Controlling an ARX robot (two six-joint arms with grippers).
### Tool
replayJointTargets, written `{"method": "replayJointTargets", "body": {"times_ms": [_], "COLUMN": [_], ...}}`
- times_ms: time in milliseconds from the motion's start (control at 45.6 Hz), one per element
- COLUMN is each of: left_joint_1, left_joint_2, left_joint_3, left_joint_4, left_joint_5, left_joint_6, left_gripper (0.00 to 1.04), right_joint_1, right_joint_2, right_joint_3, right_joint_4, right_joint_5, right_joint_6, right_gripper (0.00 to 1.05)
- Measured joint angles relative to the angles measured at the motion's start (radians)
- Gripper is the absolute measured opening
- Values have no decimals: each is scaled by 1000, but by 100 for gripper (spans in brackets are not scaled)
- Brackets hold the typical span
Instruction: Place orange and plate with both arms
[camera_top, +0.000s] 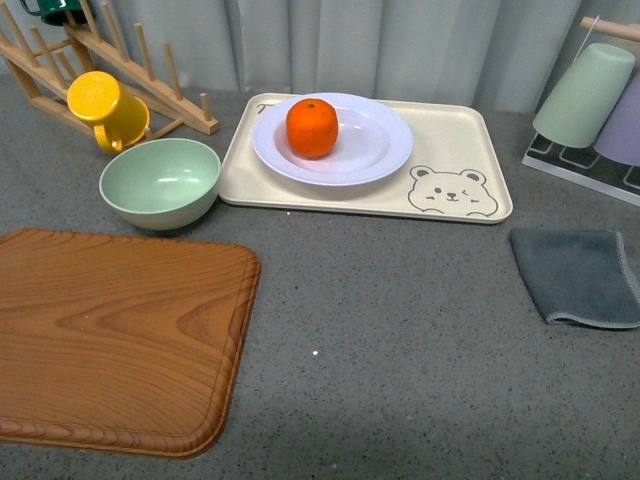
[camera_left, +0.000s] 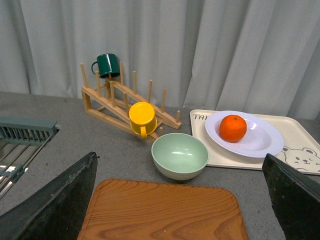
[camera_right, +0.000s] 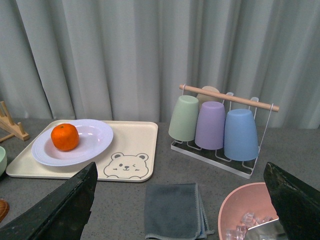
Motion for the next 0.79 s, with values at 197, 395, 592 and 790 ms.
{"method": "replayJointTargets", "body": {"times_ms": [197, 395, 592, 790], "left_joint_1": [0, 0, 0, 0], "left_joint_2": [0, 0, 0, 0], "left_joint_3": [0, 0, 0, 0], "left_joint_4": [0, 0, 0, 0], "left_joint_5": [0, 0, 0, 0], "left_joint_6": [0, 0, 0, 0], "left_gripper": [98, 98, 98, 98], "right_joint_1": [0, 0, 0, 0], "right_joint_2": [0, 0, 0, 0], "right_joint_3": [0, 0, 0, 0], "right_joint_4": [0, 0, 0, 0], "right_joint_5": [0, 0, 0, 0], "right_joint_6": [0, 0, 0, 0], "right_gripper": [96, 96, 96, 96]}}
